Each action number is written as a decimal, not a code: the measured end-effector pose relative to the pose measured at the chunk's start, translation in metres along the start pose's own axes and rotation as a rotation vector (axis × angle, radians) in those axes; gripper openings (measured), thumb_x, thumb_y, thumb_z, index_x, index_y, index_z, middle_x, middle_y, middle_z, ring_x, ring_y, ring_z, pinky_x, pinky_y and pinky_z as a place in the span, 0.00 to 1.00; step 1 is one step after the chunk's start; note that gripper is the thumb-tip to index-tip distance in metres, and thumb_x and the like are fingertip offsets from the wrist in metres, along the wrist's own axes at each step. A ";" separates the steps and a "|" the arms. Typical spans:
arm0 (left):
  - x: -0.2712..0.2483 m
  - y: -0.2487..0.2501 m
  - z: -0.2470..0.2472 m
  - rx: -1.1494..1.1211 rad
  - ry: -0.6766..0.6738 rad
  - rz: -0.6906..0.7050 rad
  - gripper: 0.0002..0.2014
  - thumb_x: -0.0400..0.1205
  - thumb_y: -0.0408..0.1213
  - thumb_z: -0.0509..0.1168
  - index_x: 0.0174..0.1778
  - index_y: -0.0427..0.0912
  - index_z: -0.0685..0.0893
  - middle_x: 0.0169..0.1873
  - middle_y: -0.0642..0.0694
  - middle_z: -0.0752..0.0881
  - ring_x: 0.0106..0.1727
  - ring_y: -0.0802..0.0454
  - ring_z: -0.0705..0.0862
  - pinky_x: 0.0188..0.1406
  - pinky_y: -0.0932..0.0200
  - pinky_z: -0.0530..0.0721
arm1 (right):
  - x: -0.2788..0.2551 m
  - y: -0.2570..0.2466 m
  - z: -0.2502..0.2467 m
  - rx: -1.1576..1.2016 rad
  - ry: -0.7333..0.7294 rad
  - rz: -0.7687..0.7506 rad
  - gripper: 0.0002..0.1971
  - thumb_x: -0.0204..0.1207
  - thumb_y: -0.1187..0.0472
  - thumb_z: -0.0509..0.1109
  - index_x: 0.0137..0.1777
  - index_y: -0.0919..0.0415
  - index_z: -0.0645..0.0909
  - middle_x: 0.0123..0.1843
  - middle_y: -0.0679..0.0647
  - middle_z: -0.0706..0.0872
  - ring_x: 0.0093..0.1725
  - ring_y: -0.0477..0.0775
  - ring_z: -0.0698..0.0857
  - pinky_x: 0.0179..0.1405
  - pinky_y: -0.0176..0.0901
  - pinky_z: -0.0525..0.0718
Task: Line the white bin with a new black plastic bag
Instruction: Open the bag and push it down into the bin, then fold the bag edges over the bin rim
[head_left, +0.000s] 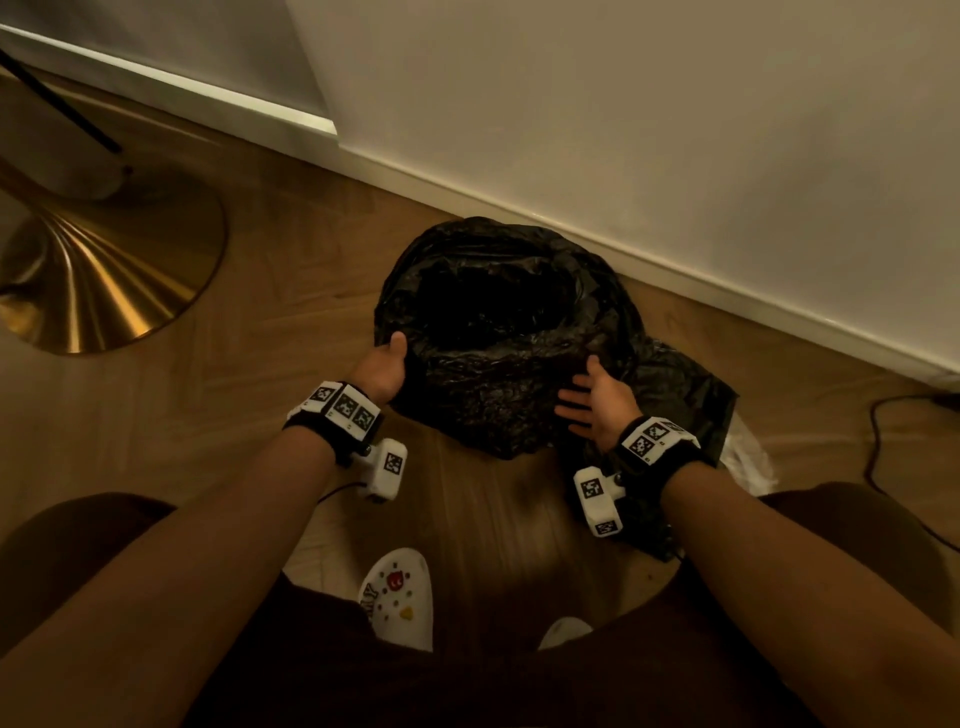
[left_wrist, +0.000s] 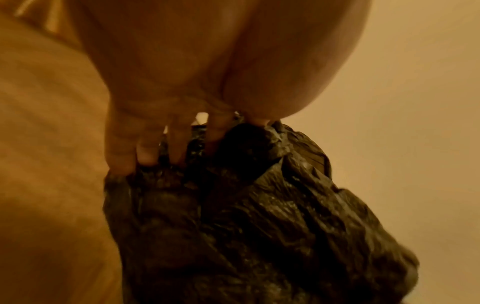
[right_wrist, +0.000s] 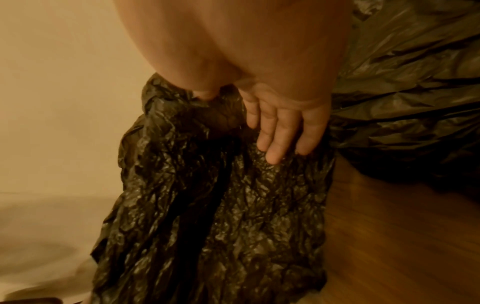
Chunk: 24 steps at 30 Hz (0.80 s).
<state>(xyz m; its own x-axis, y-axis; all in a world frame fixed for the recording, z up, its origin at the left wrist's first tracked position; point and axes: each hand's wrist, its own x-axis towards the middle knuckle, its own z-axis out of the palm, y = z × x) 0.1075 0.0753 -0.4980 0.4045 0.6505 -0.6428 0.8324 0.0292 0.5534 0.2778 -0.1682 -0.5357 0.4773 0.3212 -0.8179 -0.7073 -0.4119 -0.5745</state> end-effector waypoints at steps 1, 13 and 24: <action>0.001 -0.001 0.000 0.003 0.070 -0.001 0.35 0.90 0.56 0.37 0.71 0.32 0.78 0.68 0.31 0.80 0.68 0.33 0.79 0.69 0.45 0.75 | 0.001 -0.001 0.000 0.022 0.022 -0.017 0.31 0.86 0.35 0.51 0.72 0.60 0.79 0.63 0.59 0.88 0.59 0.61 0.87 0.73 0.63 0.75; -0.018 -0.033 0.059 -0.486 -0.500 -0.282 0.28 0.78 0.56 0.71 0.70 0.50 0.72 0.61 0.43 0.81 0.52 0.39 0.88 0.36 0.53 0.89 | -0.005 0.039 0.026 -0.146 -0.089 0.211 0.31 0.79 0.29 0.60 0.69 0.54 0.72 0.61 0.57 0.85 0.52 0.64 0.90 0.56 0.57 0.85; 0.018 -0.040 0.045 -1.140 -0.160 -0.226 0.11 0.78 0.34 0.74 0.54 0.40 0.85 0.50 0.42 0.88 0.39 0.52 0.87 0.23 0.67 0.85 | 0.006 0.028 0.022 0.268 -0.215 0.023 0.35 0.77 0.43 0.74 0.81 0.52 0.70 0.77 0.56 0.78 0.64 0.57 0.87 0.53 0.51 0.86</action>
<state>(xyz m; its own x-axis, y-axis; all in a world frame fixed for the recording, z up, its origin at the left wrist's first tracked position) 0.0982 0.0522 -0.5559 0.4018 0.4429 -0.8015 0.1035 0.8476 0.5204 0.2494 -0.1593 -0.5566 0.3587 0.4984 -0.7893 -0.8423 -0.1916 -0.5038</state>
